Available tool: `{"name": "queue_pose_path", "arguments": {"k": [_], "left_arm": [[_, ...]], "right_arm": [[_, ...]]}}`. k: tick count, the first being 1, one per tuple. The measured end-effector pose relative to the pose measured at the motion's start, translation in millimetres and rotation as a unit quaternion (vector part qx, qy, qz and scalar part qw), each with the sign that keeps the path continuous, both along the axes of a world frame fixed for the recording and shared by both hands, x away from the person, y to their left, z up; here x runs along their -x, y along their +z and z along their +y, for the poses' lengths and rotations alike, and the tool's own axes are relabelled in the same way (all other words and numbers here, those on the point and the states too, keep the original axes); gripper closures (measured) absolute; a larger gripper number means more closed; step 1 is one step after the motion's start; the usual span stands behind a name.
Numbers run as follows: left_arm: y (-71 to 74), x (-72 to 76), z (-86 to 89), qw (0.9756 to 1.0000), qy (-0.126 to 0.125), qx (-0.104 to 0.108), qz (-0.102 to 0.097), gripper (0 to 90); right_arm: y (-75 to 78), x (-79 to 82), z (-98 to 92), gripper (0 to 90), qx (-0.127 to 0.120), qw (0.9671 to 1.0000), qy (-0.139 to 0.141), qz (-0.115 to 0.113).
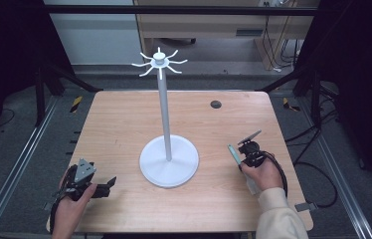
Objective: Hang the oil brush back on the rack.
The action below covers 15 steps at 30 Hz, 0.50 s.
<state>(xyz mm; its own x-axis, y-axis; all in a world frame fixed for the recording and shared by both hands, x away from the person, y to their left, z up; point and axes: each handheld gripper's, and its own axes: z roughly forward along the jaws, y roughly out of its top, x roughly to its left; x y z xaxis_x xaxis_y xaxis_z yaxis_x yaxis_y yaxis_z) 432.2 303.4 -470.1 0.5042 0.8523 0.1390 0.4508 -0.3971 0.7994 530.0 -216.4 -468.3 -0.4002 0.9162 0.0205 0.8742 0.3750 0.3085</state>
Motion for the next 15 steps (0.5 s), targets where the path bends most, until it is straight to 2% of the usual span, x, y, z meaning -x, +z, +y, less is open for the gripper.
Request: {"name": "queue_pose_path", "arguments": {"k": [15], "left_arm": [[-0.3,-0.9,1.0,1.0000,0.001,-0.001,0.003,3.4]], "right_arm": [[1.7,0.1,-0.1,82.6,-0.002,0.9999,-0.012,-0.003]]}}
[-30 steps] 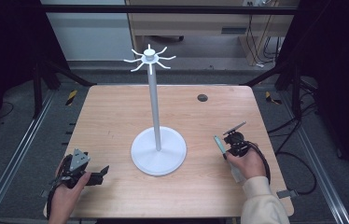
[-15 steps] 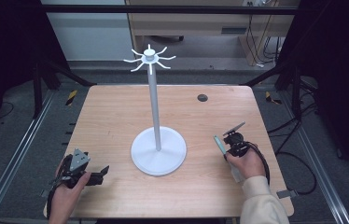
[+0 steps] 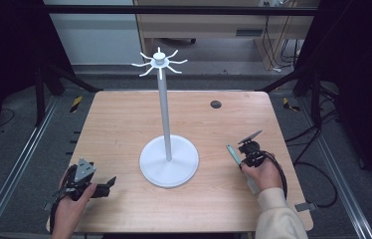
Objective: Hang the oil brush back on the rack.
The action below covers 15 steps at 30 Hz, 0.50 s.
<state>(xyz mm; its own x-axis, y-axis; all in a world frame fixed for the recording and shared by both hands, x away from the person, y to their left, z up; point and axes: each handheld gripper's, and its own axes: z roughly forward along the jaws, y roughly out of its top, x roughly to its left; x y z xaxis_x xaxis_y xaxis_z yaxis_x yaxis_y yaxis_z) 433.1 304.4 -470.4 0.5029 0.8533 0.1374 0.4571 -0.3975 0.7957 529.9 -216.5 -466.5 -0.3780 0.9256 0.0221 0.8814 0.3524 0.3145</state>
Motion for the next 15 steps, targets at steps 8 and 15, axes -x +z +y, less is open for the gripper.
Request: {"name": "queue_pose_path", "arguments": {"k": [8,15], "left_arm": [[0.3,1.1,1.6,1.0000,0.005,0.000,-0.002,3.4],[-0.3,1.0,2.1,0.9999,0.008,-0.005,-0.001,3.4]], "right_arm": [[20.4,3.4,-5.3,82.7,-0.026,0.9987,-0.007,-0.044],[40.6,2.1,-6.1,82.7,-0.047,0.9959,-0.002,-0.077]]}}
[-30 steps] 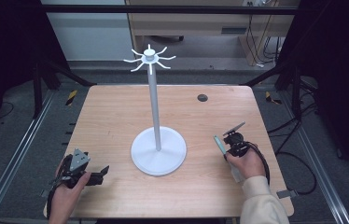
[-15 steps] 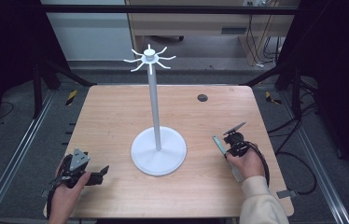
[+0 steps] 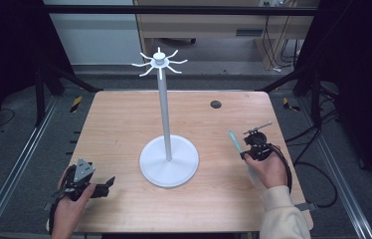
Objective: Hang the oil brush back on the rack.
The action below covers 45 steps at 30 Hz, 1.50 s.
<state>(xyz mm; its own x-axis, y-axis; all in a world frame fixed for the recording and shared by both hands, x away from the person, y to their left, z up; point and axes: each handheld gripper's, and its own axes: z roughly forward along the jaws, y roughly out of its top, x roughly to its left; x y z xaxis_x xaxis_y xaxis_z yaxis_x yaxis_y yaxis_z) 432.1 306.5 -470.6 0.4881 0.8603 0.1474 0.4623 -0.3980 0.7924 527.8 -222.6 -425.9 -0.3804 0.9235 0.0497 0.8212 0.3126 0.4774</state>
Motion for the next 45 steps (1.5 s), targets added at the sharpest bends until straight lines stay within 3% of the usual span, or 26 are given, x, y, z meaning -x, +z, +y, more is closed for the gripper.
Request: {"name": "queue_pose_path", "arguments": {"k": [7,10,11,18,20,21,23,32,34,40,45], "left_arm": [[0.3,1.3,2.4,1.0000,0.009,0.002,-0.003,3.4],[0.2,1.1,2.7,1.0000,0.009,0.003,-0.003,3.4],[0.1,1.2,2.6,1.0000,0.008,0.003,-0.003,3.4],[1.4,0.5,0.6,1.0000,0.003,0.005,-0.006,3.4],[1.8,0.8,0.8,0.9999,0.003,0.006,-0.008,3.4],[2.1,0.9,1.1,0.9999,0.003,0.007,-0.008,3.4],[2.3,0.7,1.3,0.9999,0.003,0.007,-0.009,3.4],[2.5,-0.1,0.4,0.9999,0.001,0.007,-0.010,3.4],[2.5,-0.3,0.3,0.9999,0.001,0.007,-0.010,3.4],[2.5,-0.2,0.5,0.9999,0.002,0.007,-0.010,3.4],[2.7,-0.1,0.4,0.9999,0.001,0.006,-0.010,3.4]], "right_arm": [[17.8,-9.9,2.1,82.7,-0.017,0.9994,-0.001,-0.029],[27.1,-16.1,2.6,82.7,-0.034,0.9981,-0.006,-0.051],[32.6,-18.3,3.1,82.7,-0.039,0.9968,-0.005,-0.070],[35.2,-13.2,7.6,82.7,-0.041,0.9929,0.000,-0.112],[37.5,-11.3,9.3,82.7,-0.040,0.9908,0.003,-0.129],[42.3,-8.1,11.6,82.6,-0.049,0.9876,0.007,-0.149],[44.1,-6.8,12.2,82.7,-0.053,0.9865,0.008,-0.155],[65.7,7.1,17.4,82.7,-0.093,0.9735,0.021,-0.208],[67.3,8.1,18.3,82.7,-0.093,0.9729,0.021,-0.211],[75.8,12.7,21.5,82.7,-0.106,0.9662,0.031,-0.233],[80.6,14.8,24.4,82.7,-0.117,0.9643,0.032,-0.235]]}}
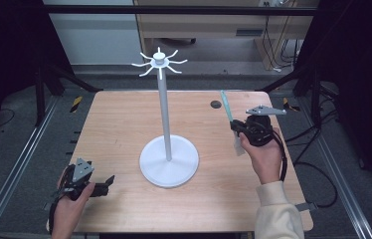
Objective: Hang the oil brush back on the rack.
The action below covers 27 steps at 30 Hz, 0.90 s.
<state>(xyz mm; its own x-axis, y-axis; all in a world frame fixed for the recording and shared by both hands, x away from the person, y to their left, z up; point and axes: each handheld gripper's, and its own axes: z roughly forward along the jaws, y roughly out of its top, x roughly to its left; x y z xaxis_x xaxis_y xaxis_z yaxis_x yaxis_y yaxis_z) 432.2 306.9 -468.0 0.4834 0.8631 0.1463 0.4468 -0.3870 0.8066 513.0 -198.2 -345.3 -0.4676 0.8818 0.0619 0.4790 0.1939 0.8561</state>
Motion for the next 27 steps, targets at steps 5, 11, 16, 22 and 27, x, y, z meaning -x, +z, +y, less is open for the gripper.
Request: {"name": "queue_pose_path", "arguments": {"k": [5,11,16,22,27], "left_arm": [[-0.2,-0.1,-0.3,1.0000,0.000,-0.001,0.000,3.4],[-0.5,-0.2,-0.5,1.0000,-0.001,-0.001,0.001,3.4],[-0.5,-0.1,-0.4,1.0000,-0.001,-0.002,0.001,3.4],[-0.5,-0.2,-0.4,1.0000,-0.001,-0.002,0.001,3.4],[-0.4,-0.1,-0.4,1.0000,-0.001,-0.003,0.000,3.4]], "right_arm": [[4.8,2.7,2.2,82.7,-0.011,0.9998,0.006,-0.013],[11.2,6.2,6.1,82.7,-0.020,0.9994,0.015,-0.026],[16.1,9.3,10.6,82.7,-0.028,0.9987,0.023,-0.035],[26.0,15.3,16.0,82.7,-0.040,0.9972,0.036,-0.052],[34.9,21.3,20.6,82.7,-0.049,0.9954,0.046,-0.068]]}}
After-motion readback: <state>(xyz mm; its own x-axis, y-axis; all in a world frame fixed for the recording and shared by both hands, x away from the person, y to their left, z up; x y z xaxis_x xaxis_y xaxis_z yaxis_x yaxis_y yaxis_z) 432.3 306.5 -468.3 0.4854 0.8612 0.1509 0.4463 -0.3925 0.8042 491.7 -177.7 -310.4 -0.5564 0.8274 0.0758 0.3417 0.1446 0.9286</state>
